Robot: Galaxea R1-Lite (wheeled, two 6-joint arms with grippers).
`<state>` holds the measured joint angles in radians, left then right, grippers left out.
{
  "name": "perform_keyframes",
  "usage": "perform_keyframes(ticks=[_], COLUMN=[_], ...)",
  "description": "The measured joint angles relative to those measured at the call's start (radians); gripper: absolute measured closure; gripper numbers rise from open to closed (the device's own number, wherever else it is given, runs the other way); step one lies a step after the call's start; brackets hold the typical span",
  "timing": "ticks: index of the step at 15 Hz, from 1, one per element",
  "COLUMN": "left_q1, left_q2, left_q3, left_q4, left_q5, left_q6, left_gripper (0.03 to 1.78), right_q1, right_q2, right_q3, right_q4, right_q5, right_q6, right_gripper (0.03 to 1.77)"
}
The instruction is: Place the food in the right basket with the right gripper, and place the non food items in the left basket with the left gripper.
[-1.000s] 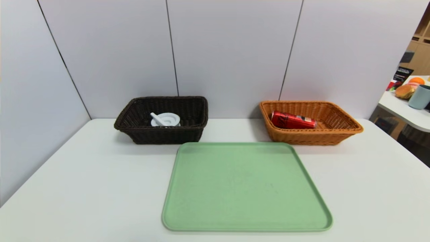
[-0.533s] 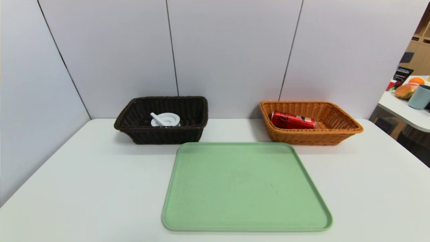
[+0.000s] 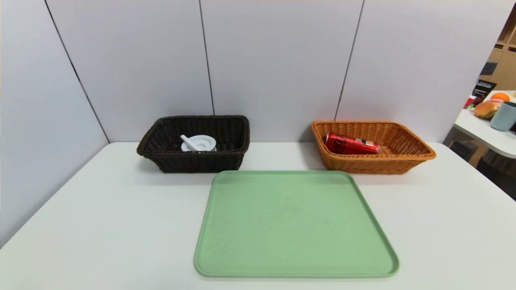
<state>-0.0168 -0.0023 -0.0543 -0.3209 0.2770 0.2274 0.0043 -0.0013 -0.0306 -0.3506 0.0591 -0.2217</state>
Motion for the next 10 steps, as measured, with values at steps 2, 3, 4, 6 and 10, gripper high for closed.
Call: perform_keyframes(ticks=[2,3,4,6,10], left_q1=[-0.001,-0.001,-0.001,-0.001,-0.001], left_q2=[0.000,0.000,0.000,0.000,0.000], left_q3=[0.040,0.047,0.051,0.054,0.054], left_q4=[-0.044,0.006,0.077,0.167,0.327], left_q5=[-0.006,-0.021,-0.054,-0.158,-0.314], left_q6=[-0.017,-0.037,-0.056,-0.079,-0.109], left_gripper=[0.12,0.12,0.12,0.12,0.12], right_q1=[0.000,0.000,0.000,0.000,0.000], right_q2=[0.000,0.000,0.000,0.000,0.000], right_q3=[0.023,0.027,0.029,0.030,0.030], right_q4=[0.064,0.121,0.193,0.298,0.356], right_q5=[0.001,0.001,0.003,-0.001,-0.025], right_q6=[0.022,0.033,0.048,0.084,0.131], right_gripper=[0.10,0.10,0.10,0.10,0.10])
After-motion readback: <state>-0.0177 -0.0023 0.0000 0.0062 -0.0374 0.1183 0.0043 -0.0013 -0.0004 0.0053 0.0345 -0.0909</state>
